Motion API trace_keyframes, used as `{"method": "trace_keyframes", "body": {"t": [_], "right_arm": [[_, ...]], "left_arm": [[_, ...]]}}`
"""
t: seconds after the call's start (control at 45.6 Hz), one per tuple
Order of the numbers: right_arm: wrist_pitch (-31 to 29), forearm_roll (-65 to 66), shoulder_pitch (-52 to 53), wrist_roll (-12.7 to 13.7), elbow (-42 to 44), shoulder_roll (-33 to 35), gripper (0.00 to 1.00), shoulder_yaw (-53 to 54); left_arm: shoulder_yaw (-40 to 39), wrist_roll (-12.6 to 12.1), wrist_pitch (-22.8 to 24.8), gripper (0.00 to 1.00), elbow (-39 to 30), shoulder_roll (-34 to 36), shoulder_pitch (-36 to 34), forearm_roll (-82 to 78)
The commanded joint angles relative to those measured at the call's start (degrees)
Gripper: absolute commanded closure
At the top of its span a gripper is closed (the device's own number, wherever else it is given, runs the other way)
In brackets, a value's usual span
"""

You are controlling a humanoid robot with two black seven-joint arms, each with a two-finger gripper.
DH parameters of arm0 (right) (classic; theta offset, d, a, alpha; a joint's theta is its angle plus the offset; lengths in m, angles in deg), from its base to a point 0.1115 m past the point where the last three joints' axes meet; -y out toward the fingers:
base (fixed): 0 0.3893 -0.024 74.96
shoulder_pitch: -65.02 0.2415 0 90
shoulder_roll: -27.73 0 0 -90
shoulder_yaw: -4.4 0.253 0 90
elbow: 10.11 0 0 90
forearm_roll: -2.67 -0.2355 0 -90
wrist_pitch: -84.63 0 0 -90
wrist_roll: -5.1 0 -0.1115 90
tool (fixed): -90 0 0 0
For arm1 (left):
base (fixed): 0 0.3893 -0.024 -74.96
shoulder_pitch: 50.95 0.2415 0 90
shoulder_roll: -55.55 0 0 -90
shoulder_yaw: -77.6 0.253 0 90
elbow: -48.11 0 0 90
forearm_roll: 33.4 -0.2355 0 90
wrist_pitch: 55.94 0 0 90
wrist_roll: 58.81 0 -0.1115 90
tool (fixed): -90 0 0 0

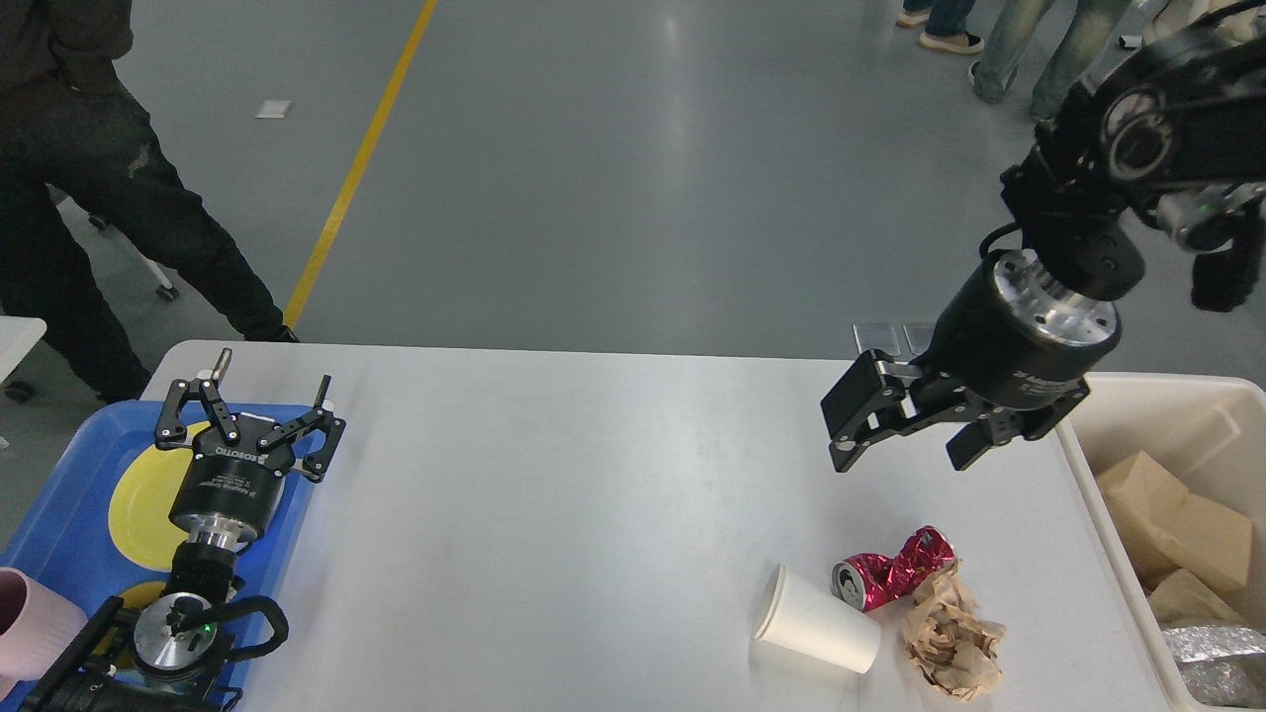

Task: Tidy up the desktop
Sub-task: 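Move the right gripper over to the white paper cup, then grasp the white paper cup with the right gripper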

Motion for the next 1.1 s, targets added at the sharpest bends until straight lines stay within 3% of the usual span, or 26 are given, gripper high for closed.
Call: {"method": "trace_keyframes", "body": {"t": [0.0, 0.088, 0.241, 0.438, 0.526, 0.68, 0.921, 1.074], "right_arm": [[1.1, 9.8, -8.1, 0.0, 1.1, -0.9, 0.03, 9.3], [1.1, 20.7, -12.5, 0.0, -0.4, -1.0, 0.13, 15.2], [1.5, 39.3, -22.1, 0.0, -1.2, -3.0, 0.13, 21.1], [1.7, 61.8, -38.9, 0.2, -0.4, -6.2, 0.13, 21.2], [3.2, 63.4, -42.4, 1.3, 0.7, -8.8, 0.13, 21.0], [7.4, 63.6, -47.5, 5.5, 5.6, -11.1, 0.13, 21.0], [15.2, 63.7, -50.1, 5.7, 9.8, -11.2, 0.13, 19.5], [15.5, 63.9, -50.9, 5.7, 11.9, -12.1, 0.13, 17.4]], "left_arm": [[0.0, 0.0, 0.0, 0.03, 0.0, 0.1, 0.0, -0.1], [0.0, 0.0, 0.0, 0.03, 0.0, 0.0, 0.0, 0.0], [0.0, -0.1, 0.0, 0.03, 0.0, 0.0, 0.0, 0.0], [0.0, -0.1, 0.1, 0.03, 0.0, 0.0, 0.0, 0.0], [0.0, -0.1, 0.1, 0.03, 0.0, 0.0, 0.0, -0.1], [0.0, -0.1, 0.1, 0.03, 0.0, 0.0, 0.0, -0.1], [0.0, -0.1, 0.1, 0.03, 0.0, 0.0, 0.0, 0.0], [0.0, -0.1, 0.1, 0.03, 0.0, 0.0, 0.0, -0.1]]}}
